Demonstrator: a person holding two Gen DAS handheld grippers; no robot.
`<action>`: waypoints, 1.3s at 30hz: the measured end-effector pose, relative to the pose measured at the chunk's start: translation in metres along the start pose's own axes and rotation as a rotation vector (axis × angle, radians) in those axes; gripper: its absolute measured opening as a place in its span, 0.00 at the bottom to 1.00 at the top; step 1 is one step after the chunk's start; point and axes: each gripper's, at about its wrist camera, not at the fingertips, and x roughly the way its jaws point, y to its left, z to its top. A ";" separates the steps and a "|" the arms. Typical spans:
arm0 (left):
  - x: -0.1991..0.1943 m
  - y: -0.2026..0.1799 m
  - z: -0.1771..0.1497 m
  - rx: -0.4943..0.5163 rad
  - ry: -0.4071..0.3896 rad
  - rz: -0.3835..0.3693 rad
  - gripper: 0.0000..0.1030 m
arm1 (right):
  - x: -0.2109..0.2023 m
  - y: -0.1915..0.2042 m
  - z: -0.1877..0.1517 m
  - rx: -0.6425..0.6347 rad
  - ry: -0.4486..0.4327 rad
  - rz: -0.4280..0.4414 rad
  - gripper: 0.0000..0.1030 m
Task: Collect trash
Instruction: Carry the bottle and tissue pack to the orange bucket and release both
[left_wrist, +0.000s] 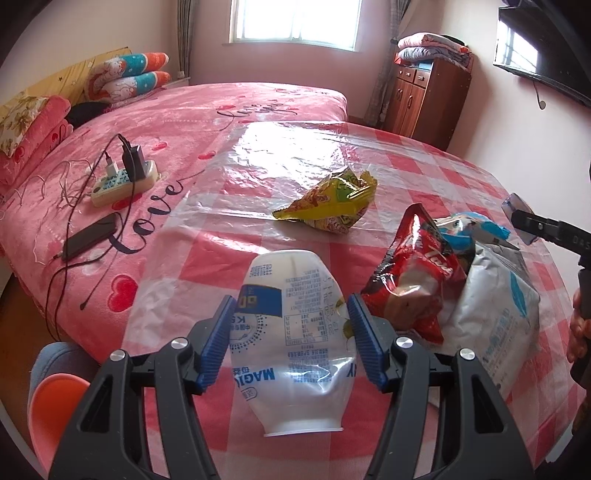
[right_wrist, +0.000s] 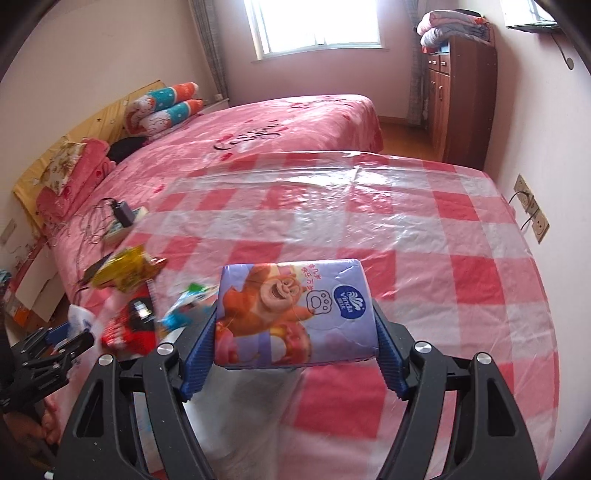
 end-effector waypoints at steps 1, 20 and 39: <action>-0.004 0.001 -0.001 0.000 -0.004 0.000 0.61 | -0.002 0.003 -0.002 -0.004 -0.001 0.006 0.72; -0.065 0.034 -0.024 0.006 -0.070 0.068 0.61 | -0.041 0.104 -0.041 -0.140 0.025 0.163 0.72; -0.109 0.107 -0.060 -0.068 -0.069 0.218 0.61 | -0.034 0.246 -0.065 -0.399 0.107 0.365 0.72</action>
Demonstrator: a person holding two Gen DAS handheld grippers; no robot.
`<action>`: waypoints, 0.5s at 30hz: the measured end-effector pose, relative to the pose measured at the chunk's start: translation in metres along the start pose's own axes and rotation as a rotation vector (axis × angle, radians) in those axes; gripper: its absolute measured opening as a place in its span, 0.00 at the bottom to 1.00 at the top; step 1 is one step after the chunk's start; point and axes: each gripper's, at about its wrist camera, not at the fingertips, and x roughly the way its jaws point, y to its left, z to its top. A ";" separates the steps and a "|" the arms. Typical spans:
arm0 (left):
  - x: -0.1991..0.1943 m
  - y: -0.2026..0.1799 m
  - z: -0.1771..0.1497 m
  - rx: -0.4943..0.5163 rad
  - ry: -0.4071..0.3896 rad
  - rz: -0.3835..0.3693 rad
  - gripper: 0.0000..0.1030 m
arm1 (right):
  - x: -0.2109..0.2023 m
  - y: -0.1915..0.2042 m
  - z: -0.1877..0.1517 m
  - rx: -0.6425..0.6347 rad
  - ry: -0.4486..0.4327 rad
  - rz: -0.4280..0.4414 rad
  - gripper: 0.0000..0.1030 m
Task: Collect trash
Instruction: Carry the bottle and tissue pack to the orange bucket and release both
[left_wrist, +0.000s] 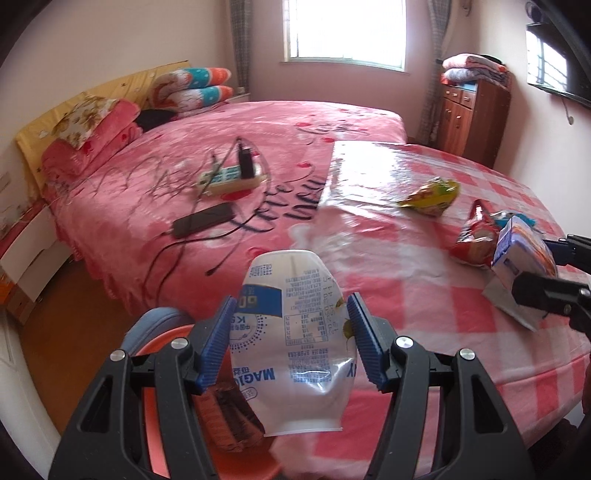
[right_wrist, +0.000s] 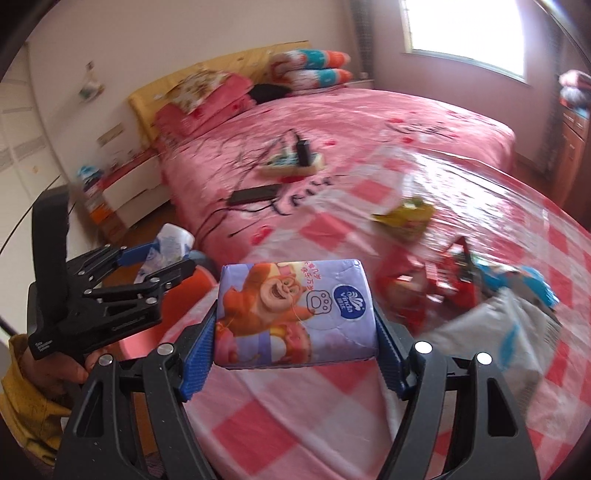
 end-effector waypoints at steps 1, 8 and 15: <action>0.000 0.005 -0.002 -0.006 0.003 0.006 0.61 | 0.005 0.010 0.002 -0.022 0.008 0.012 0.72; 0.000 0.048 -0.021 -0.070 0.032 0.065 0.61 | 0.043 0.068 0.012 -0.142 0.058 0.096 0.72; 0.006 0.089 -0.039 -0.126 0.067 0.118 0.61 | 0.080 0.120 0.013 -0.245 0.107 0.159 0.72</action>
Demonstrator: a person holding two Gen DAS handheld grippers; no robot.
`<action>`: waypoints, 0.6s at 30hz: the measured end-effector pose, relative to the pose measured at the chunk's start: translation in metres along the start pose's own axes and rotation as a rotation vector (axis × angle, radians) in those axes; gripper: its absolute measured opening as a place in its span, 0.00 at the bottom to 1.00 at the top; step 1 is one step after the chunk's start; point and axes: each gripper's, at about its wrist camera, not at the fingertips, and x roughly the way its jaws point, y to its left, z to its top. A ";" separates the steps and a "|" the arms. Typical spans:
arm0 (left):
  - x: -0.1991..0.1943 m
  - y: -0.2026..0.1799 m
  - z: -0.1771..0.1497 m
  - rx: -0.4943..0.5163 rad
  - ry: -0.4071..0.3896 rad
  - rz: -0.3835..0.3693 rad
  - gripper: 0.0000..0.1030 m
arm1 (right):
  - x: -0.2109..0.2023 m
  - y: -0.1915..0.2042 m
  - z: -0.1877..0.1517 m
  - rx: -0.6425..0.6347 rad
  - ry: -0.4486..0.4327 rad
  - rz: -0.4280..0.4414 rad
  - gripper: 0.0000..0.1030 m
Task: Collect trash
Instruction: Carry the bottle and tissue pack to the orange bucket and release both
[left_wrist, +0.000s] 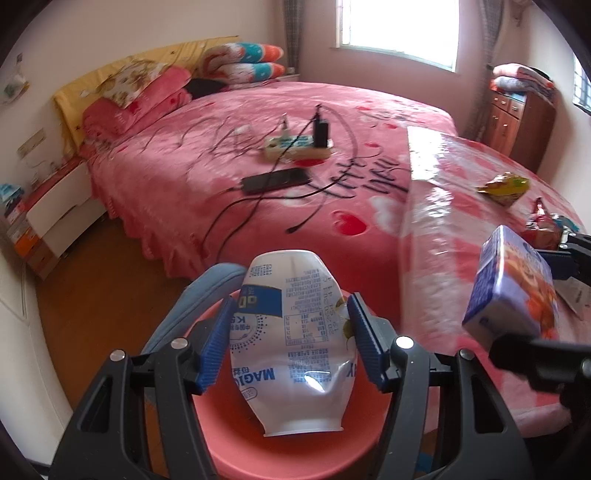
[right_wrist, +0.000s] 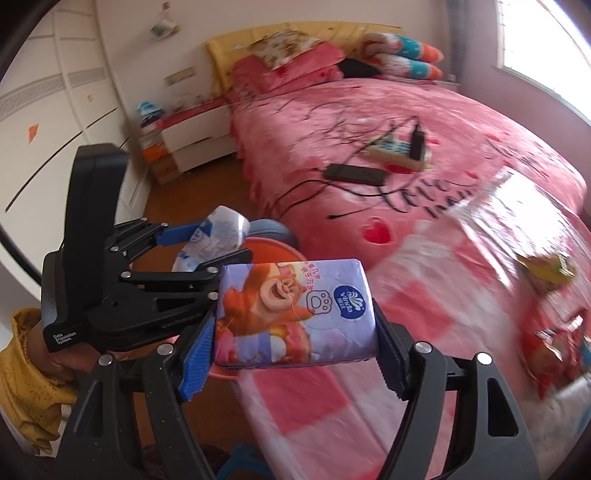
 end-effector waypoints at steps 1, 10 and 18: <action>0.002 0.006 -0.002 -0.008 0.006 0.005 0.61 | 0.007 0.006 0.003 -0.018 0.008 0.005 0.72; 0.025 0.038 -0.015 -0.056 0.063 0.056 0.61 | 0.047 0.027 0.010 -0.069 0.059 0.027 0.72; 0.043 0.050 -0.025 -0.099 0.122 0.094 0.69 | 0.053 0.016 0.005 -0.010 0.050 0.049 0.86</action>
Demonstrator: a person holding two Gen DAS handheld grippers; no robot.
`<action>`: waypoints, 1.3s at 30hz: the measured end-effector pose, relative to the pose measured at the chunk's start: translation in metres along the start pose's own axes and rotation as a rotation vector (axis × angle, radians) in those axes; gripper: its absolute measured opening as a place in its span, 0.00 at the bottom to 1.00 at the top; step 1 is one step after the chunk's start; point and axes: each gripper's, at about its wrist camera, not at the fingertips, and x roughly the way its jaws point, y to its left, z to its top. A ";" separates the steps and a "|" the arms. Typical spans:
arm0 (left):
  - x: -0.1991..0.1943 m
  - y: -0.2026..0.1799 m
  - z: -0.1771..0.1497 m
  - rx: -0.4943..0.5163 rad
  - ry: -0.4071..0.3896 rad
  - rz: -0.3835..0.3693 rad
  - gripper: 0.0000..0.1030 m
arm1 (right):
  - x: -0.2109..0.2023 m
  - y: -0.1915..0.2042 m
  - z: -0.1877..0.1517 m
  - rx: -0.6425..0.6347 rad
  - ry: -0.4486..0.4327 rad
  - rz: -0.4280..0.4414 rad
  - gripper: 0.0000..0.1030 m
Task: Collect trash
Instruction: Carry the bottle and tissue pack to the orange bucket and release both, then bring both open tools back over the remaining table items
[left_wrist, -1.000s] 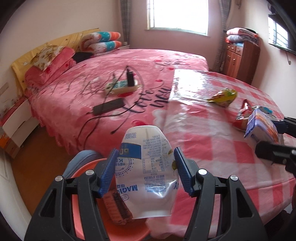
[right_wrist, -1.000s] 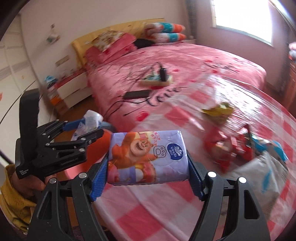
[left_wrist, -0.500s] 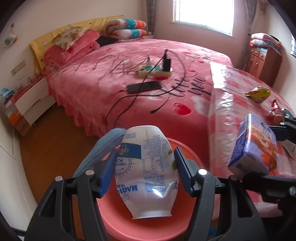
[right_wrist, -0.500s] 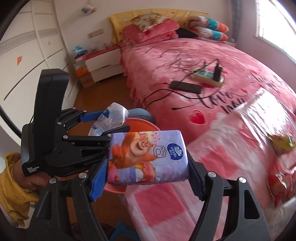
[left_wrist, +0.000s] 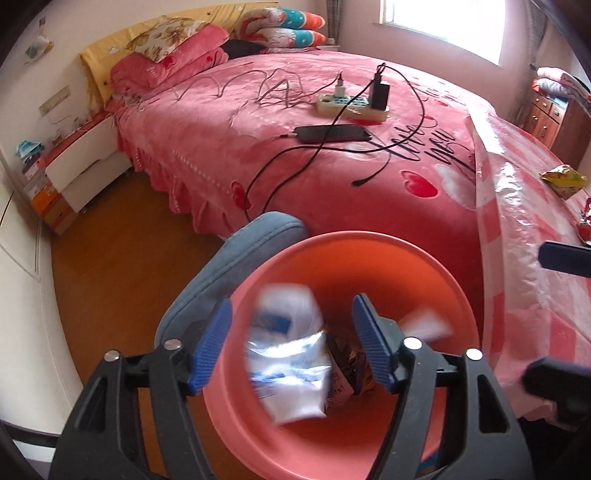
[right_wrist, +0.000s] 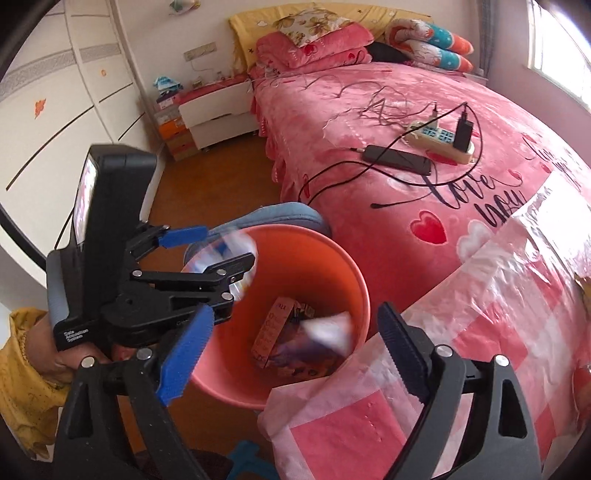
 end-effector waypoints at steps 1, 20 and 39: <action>0.000 0.001 -0.001 -0.004 -0.001 0.005 0.69 | -0.004 -0.004 -0.001 0.015 -0.011 -0.006 0.86; -0.036 -0.049 0.017 0.032 -0.096 -0.096 0.70 | -0.089 -0.076 -0.049 0.220 -0.170 -0.108 0.86; -0.070 -0.140 0.022 0.190 -0.148 -0.182 0.70 | -0.148 -0.105 -0.103 0.325 -0.274 -0.151 0.86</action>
